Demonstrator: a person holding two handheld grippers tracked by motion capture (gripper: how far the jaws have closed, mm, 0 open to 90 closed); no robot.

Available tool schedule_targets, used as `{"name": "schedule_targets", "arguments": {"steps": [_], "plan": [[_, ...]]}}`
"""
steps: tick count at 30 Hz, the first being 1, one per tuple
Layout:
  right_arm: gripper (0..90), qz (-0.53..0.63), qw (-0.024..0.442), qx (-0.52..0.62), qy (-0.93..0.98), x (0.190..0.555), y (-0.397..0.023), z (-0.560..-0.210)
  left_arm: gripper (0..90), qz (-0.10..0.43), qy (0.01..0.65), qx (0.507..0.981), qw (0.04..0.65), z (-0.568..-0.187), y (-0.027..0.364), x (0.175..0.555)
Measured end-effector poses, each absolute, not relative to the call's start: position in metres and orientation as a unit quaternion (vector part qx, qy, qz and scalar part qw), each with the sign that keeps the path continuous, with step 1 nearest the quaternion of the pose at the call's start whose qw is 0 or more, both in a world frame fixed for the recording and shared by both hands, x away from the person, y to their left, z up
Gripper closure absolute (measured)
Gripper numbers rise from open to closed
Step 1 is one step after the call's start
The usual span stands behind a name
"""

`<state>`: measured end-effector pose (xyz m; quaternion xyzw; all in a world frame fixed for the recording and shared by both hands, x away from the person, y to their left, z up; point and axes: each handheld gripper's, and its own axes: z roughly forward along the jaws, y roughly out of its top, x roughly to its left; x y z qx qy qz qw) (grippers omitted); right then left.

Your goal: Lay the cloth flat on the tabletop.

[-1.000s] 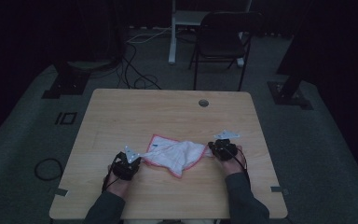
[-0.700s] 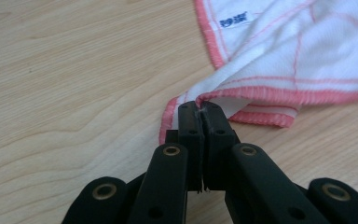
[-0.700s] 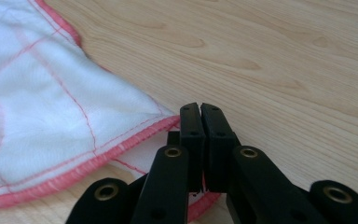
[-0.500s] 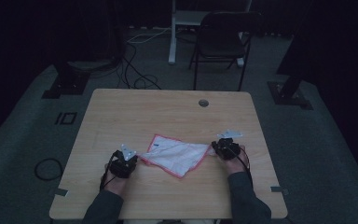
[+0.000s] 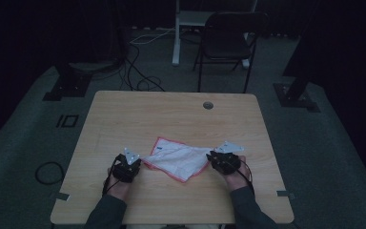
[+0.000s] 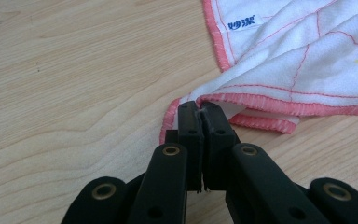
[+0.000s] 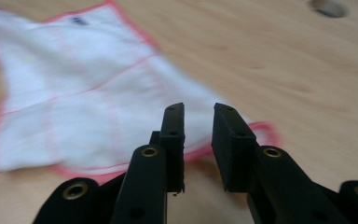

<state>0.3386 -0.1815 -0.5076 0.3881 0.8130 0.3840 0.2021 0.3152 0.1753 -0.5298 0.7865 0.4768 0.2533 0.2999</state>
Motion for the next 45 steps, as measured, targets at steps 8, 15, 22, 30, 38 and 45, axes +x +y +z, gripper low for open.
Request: {"name": "schedule_targets", "arguments": {"steps": [8, 15, 22, 30, 38, 45], "plan": [[86.3, 0.39, 0.165, 0.342, 0.839, 0.312, -0.157, -0.523, 88.3, 0.252, 0.477, 0.786, 0.302, -0.53, 0.175, 0.315], [86.0, 0.368, 0.144, 0.29, 0.871, 0.3, -0.136, -0.528, 88.2, 0.253, 0.478, 0.784, 0.305, -0.53, 0.175, 0.314], [86.3, 0.356, 0.141, 0.275, 0.882, 0.3, -0.126, -0.533, 88.2, 0.253, 0.477, 0.784, 0.305, -0.53, 0.174, 0.314], [86.1, 0.371, 0.143, 0.293, 0.87, 0.321, -0.109, -0.532, 88.0, 0.253, 0.477, 0.784, 0.306, -0.53, 0.174, 0.314], [79.5, 0.378, 0.147, 0.321, 0.856, 0.338, -0.101, -0.533, 88.0, 0.253, 0.477, 0.783, 0.308, -0.529, 0.174, 0.314], [63.5, 0.368, 0.136, 0.322, 0.862, 0.34, -0.104, -0.538, 87.9, 0.252, 0.478, 0.783, 0.308, -0.53, 0.174, 0.315]]}}
